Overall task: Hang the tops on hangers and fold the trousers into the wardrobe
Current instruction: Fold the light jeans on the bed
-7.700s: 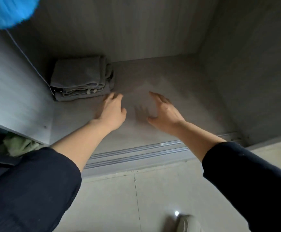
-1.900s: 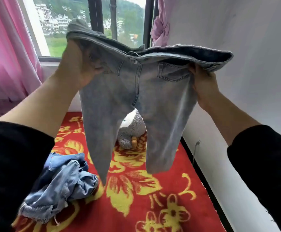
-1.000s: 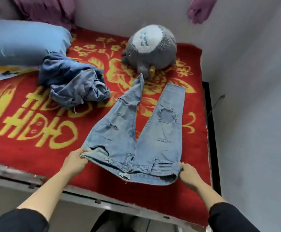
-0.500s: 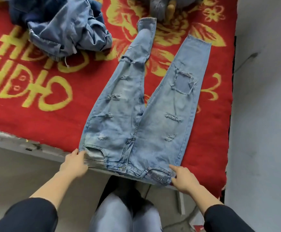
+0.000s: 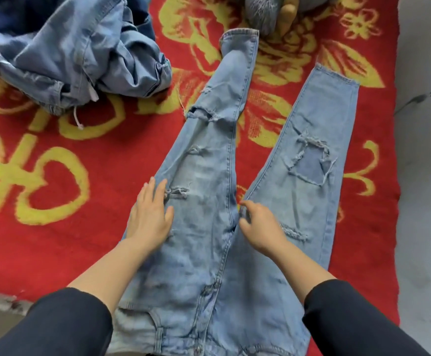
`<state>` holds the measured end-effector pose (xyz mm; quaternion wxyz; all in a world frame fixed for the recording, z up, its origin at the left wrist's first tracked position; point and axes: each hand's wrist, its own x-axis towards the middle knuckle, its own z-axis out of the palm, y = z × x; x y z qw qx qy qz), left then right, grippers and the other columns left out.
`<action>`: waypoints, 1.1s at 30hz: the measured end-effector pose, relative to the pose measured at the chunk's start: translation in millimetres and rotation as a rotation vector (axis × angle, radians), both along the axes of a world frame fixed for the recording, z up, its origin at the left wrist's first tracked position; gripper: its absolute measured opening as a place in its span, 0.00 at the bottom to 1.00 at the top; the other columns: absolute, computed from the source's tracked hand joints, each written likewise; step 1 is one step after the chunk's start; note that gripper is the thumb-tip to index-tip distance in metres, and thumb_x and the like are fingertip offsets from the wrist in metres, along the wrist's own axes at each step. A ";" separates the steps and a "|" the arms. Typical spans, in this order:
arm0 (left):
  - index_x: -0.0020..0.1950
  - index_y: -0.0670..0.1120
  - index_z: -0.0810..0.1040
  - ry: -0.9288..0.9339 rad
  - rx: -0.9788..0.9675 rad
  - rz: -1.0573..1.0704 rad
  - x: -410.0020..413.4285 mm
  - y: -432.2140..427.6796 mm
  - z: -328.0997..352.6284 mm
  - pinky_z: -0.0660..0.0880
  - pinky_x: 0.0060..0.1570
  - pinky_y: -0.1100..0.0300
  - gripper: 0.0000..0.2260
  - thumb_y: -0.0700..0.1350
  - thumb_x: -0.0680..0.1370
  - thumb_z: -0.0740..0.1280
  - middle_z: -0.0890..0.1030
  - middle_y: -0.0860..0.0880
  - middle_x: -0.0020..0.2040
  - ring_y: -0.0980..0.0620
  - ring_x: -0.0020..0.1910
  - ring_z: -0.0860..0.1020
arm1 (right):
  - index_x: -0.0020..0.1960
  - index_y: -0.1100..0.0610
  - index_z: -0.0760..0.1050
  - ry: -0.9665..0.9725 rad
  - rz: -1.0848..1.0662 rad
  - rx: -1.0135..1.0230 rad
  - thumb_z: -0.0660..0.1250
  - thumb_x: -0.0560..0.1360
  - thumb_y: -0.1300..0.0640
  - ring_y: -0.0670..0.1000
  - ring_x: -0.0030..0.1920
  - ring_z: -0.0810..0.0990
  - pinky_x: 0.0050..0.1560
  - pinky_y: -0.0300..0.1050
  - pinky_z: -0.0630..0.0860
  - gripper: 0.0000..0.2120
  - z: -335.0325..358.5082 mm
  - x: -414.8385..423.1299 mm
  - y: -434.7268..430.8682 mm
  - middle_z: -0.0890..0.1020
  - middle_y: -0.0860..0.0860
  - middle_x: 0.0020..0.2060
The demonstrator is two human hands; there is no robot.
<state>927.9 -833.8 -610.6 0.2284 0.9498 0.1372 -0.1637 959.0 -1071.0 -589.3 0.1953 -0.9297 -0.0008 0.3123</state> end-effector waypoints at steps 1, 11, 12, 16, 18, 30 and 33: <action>0.78 0.48 0.53 -0.041 -0.004 -0.011 15.7 2.4 -8.1 0.56 0.71 0.52 0.28 0.48 0.80 0.60 0.52 0.46 0.79 0.47 0.77 0.52 | 0.67 0.57 0.70 -0.038 -0.025 0.029 0.60 0.75 0.60 0.59 0.58 0.75 0.55 0.50 0.72 0.20 -5.6 16.0 6.7 0.77 0.57 0.56; 0.77 0.61 0.45 -0.094 -0.180 -0.187 123.2 7.6 -74.1 0.36 0.72 0.53 0.32 0.62 0.77 0.58 0.38 0.51 0.78 0.51 0.74 0.30 | 0.64 0.58 0.66 -0.247 -0.288 0.130 0.63 0.76 0.53 0.54 0.51 0.73 0.49 0.48 0.70 0.18 -38.1 201.7 45.6 0.73 0.52 0.51; 0.76 0.64 0.45 -0.089 -0.191 -0.200 124.3 8.0 -78.1 0.33 0.70 0.54 0.33 0.64 0.76 0.58 0.35 0.54 0.78 0.54 0.72 0.27 | 0.63 0.58 0.66 -0.248 -0.378 0.163 0.64 0.75 0.52 0.55 0.50 0.73 0.47 0.48 0.69 0.19 -39.5 218.4 48.3 0.73 0.52 0.50; 0.67 0.78 0.44 -0.067 -0.322 -0.169 129.6 13.2 -84.0 0.30 0.67 0.55 0.33 0.68 0.70 0.62 0.32 0.62 0.75 0.60 0.70 0.24 | 0.63 0.59 0.67 -0.143 -0.742 0.388 0.69 0.73 0.49 0.53 0.50 0.73 0.43 0.46 0.68 0.25 -47.5 276.0 61.0 0.71 0.52 0.51; 0.64 0.81 0.45 -0.050 -0.364 -0.157 130.4 14.4 -81.6 0.31 0.67 0.55 0.34 0.69 0.66 0.62 0.31 0.66 0.74 0.61 0.70 0.24 | 0.53 0.59 0.72 -0.119 -0.870 0.478 0.73 0.70 0.50 0.51 0.48 0.77 0.39 0.44 0.70 0.18 -47.8 297.8 68.6 0.76 0.53 0.51; 0.67 0.77 0.53 -0.148 -0.731 0.413 151.3 6.0 -48.3 0.49 0.75 0.49 0.30 0.68 0.66 0.58 0.68 0.67 0.66 0.59 0.75 0.54 | 0.48 0.61 0.76 0.109 -0.713 0.854 0.63 0.66 0.62 0.56 0.39 0.77 0.46 0.49 0.77 0.11 18.3 363.7 114.4 0.78 0.56 0.41; 0.72 0.72 0.54 -0.320 -0.736 0.508 159.8 2.8 -34.8 0.55 0.74 0.49 0.29 0.65 0.71 0.57 0.67 0.74 0.64 0.58 0.73 0.60 | 0.52 0.64 0.75 0.151 -0.579 1.133 0.58 0.65 0.63 0.58 0.43 0.76 0.51 0.51 0.75 0.17 42.3 381.3 107.3 0.78 0.60 0.46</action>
